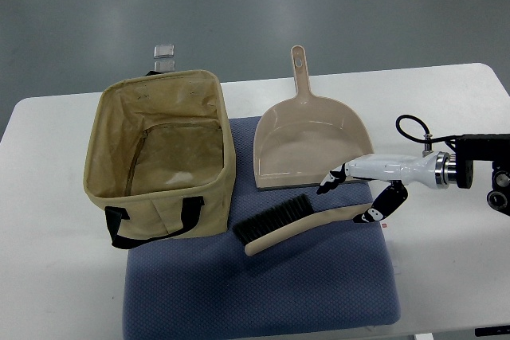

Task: Put pink broom in yellow bag with right hand
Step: 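Close the right hand fingers around the brush handle near its end, then lift the brush with the right hand up over the dustpan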

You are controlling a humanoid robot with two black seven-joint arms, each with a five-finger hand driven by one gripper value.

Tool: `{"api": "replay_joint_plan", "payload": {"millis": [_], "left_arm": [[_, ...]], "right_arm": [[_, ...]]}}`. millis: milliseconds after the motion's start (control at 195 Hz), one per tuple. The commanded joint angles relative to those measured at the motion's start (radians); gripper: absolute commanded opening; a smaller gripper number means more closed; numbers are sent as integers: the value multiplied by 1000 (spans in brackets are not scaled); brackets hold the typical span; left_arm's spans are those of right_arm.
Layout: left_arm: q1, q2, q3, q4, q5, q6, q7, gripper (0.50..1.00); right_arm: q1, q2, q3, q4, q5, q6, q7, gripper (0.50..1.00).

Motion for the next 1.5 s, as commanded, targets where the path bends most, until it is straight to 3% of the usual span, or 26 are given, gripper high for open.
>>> {"api": "replay_joint_plan", "payload": {"millis": [0,370,755,1197,1274,1351,1495], "left_arm": [[0,0,0,0,0,0,0,1000],[0,0,0,0,0,0,0,1000],[0,0,0,0,0,0,0,1000],[0,0,0,0,0,0,0,1000],[0,0,0,0,0,0,0,1000],[0,0,0,0,0,0,0,1000],[0,0,0,0,0,0,0,1000]], "right_arm": [[0,0,-20,7,-47,-30,-6,738],[0,1,-54,24,-92,-92,-37,727],[0,0,-83,24,-158,-128,-50,666],[0,-2,-126,22,-198,-185,-56,676],[0,-2,-126,24,-199,-187,-56,648],[1,-2,-126,22,-205,-190,-58,503],[20,-14,-125,22,-204,-228,-56,500]]}}
